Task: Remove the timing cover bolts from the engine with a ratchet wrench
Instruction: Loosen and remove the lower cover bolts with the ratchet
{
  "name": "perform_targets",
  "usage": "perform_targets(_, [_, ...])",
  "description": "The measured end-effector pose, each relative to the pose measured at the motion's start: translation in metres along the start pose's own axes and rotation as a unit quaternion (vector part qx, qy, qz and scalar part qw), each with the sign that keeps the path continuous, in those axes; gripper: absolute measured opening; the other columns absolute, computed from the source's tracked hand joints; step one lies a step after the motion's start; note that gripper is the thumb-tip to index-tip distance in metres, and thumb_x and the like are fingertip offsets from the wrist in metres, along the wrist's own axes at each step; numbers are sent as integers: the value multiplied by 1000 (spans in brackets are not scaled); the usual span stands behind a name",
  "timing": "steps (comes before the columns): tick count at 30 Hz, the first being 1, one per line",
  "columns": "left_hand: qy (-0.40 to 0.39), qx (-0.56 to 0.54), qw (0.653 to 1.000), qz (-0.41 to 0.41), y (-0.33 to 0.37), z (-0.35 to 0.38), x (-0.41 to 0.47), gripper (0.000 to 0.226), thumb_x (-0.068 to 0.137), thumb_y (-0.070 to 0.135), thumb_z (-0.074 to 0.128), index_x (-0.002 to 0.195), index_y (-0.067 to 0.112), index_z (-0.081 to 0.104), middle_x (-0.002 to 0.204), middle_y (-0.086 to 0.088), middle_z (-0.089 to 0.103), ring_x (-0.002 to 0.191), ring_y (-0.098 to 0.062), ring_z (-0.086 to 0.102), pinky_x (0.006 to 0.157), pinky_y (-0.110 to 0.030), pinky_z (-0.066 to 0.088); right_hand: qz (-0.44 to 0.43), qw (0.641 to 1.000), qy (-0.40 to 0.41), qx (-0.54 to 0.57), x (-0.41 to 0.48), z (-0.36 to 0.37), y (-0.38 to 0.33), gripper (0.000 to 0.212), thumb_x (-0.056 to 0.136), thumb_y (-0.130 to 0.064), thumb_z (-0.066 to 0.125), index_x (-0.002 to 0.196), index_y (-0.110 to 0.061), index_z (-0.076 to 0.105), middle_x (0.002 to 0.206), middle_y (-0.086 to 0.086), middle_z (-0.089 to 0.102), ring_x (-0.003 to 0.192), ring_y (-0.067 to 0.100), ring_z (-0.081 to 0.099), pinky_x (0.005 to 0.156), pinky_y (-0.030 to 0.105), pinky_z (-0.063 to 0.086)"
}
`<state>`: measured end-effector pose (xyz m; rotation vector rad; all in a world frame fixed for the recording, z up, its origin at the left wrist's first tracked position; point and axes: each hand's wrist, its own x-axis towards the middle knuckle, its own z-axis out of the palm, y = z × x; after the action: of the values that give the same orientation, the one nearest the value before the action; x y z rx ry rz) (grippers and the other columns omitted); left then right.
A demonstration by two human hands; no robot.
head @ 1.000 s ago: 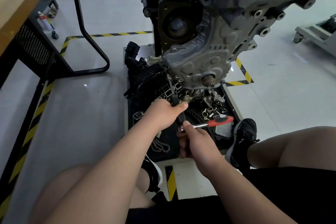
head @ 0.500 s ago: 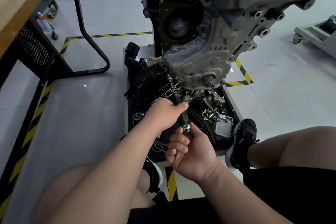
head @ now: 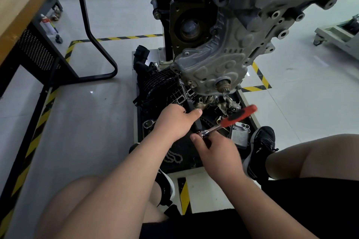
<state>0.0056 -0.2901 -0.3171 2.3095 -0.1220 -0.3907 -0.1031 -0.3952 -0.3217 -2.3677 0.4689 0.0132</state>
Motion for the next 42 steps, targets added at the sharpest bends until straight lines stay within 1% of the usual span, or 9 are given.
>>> perform_targets(3, [-2,12,1000,10,3,0,-1,59,82,58,61,54,19,29,41,10,27,34,-9,27,41,-25,23,-34,995,23,-94,7,2,8,39,87,-65,40,71,-29,40,55,-9,49,52,5,48,46,26,29])
perform_targets(7, [-18,2,1000,13,2,-2,-1,57,83,62,59,56,18,36,48,6,37,41,-11,37,46,-26,29,58,975,-28,212,5,10,8,48,96,-51,43,69,-12,51,47,-10,45,43,6,40,51,24,34])
perform_targets(11, [-59,-19,998,6,3,-1,-1,58,87,61,56,51,20,34,36,11,33,32,-5,35,47,-27,28,267,723,-141,622,4,11,0,52,99,-53,38,79,-9,58,49,-1,35,39,15,32,52,30,39])
perform_targets(14, [-76,-18,997,2,3,1,0,57,89,56,55,50,20,34,30,13,32,29,-4,35,48,-28,27,326,546,-208,743,3,10,-4,53,95,-57,40,69,-14,58,49,-5,32,36,12,29,47,26,42])
perform_targets(21, [-74,-23,997,-16,-1,3,4,53,87,54,59,52,20,40,31,13,36,28,-3,36,47,-25,29,322,417,-265,808,-1,10,-14,46,93,-49,40,70,-13,57,47,-5,35,34,12,34,47,25,46])
perform_targets(29, [-54,-24,998,-9,-1,1,3,52,83,55,62,53,19,40,33,13,35,31,-3,37,47,-26,30,337,487,-252,765,-1,5,-18,52,94,-55,41,68,-13,59,48,-5,34,35,12,31,45,24,43])
perform_targets(32, [-38,-22,999,-2,-1,-1,2,51,80,57,64,54,19,42,41,11,37,39,-7,39,49,-28,32,329,614,-209,687,-2,6,-19,51,97,-56,40,74,-14,57,49,-4,34,37,12,29,47,26,39])
perform_targets(37, [-21,-5,1000,4,-1,-1,2,55,80,56,65,53,19,36,44,11,32,38,-7,33,46,-26,28,145,947,-52,281,-2,7,-11,43,96,-51,45,72,-17,55,49,-10,44,43,7,41,53,28,38])
perform_targets(42, [-1,53,998,19,-1,0,1,59,81,57,63,52,19,29,42,9,25,36,-8,25,43,-25,22,6,1000,-1,7,6,4,3,37,88,-58,52,64,-32,41,49,-9,49,45,5,48,46,23,27])
